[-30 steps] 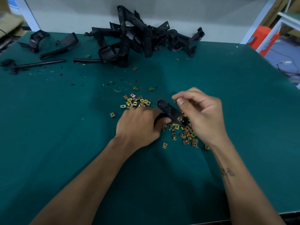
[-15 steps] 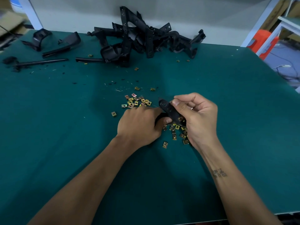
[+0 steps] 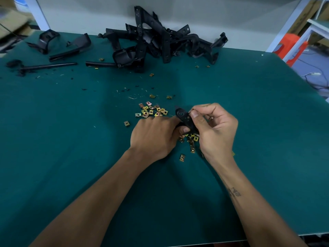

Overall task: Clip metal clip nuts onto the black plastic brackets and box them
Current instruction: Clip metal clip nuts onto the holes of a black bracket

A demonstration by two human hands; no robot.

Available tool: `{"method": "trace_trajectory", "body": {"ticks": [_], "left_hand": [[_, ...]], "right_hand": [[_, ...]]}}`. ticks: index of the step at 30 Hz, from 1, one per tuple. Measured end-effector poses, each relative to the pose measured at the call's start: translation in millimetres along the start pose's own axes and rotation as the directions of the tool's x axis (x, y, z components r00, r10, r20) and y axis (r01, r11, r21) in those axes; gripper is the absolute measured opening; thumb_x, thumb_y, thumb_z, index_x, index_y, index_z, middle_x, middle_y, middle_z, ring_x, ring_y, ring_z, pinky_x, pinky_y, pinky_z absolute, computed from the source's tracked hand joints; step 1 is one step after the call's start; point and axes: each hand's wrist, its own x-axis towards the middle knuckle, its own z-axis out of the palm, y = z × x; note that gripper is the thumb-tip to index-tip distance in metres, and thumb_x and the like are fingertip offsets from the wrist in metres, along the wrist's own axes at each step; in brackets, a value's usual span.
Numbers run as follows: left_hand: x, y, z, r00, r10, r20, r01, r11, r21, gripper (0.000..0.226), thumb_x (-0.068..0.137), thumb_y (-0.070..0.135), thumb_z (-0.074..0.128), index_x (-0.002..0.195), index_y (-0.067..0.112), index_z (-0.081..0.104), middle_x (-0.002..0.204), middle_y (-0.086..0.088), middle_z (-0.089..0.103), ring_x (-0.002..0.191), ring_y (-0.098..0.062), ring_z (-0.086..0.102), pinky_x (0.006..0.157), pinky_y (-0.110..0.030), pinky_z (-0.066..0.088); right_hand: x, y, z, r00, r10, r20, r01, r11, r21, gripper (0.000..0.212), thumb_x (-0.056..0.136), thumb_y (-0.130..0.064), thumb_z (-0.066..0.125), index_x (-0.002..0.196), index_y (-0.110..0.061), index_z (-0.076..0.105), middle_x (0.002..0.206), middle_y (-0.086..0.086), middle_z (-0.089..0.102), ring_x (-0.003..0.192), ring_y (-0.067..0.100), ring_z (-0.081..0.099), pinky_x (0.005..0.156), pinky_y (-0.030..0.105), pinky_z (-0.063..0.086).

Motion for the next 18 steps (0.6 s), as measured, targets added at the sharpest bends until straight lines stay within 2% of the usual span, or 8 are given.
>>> {"method": "trace_trajectory", "body": {"ticks": [6,10,13,18], "left_hand": [[0,-1,-1,1.000,-0.012,0.019,0.012,1.000,0.014,0.055,0.100,0.066,0.026,0.091,0.026,0.062,0.076,-0.001,0.070,0.065,-0.038,0.065,0.052,-0.033,0.031],[0,0,-3,1.000,-0.015,0.010,0.015,1.000,0.008,0.045,0.098,0.062,0.030,0.077,0.028,0.049,0.069,-0.004,0.067,0.058,-0.038,0.062,0.052,-0.032,0.028],[-1,1,-3,0.999,-0.037,0.012,0.036,0.999,0.028,0.060,0.095,0.066,0.020,0.084,0.023,0.062,0.072,-0.005,0.068,0.062,-0.040,0.063,0.054,-0.033,0.027],[0,0,-2,0.998,-0.043,0.044,0.041,0.998,0.043,0.072,0.090,0.069,0.005,0.099,0.028,0.063,0.085,-0.004,0.071,0.074,-0.040,0.065,0.058,-0.036,0.029]], "right_hand": [[-4,2,4,1.000,-0.007,-0.016,0.008,0.999,0.037,0.021,0.088,0.000,0.072,0.083,-0.020,0.071,0.077,-0.011,0.071,0.073,0.011,0.060,0.066,0.017,0.052],[-8,3,5,0.998,-0.055,-0.002,0.055,0.998,0.027,0.022,0.090,0.003,0.070,0.086,-0.019,0.070,0.079,-0.012,0.069,0.070,0.005,0.058,0.065,0.015,0.049],[-14,4,11,0.993,-0.113,-0.025,0.113,0.994,-0.006,0.019,0.092,-0.004,0.071,0.089,-0.023,0.069,0.089,-0.011,0.073,0.078,0.007,0.066,0.070,0.028,0.055],[-18,5,13,0.993,-0.117,0.006,0.117,0.993,0.007,0.014,0.093,-0.012,0.066,0.087,-0.024,0.071,0.089,-0.003,0.074,0.080,0.018,0.068,0.069,0.049,0.057]]}}
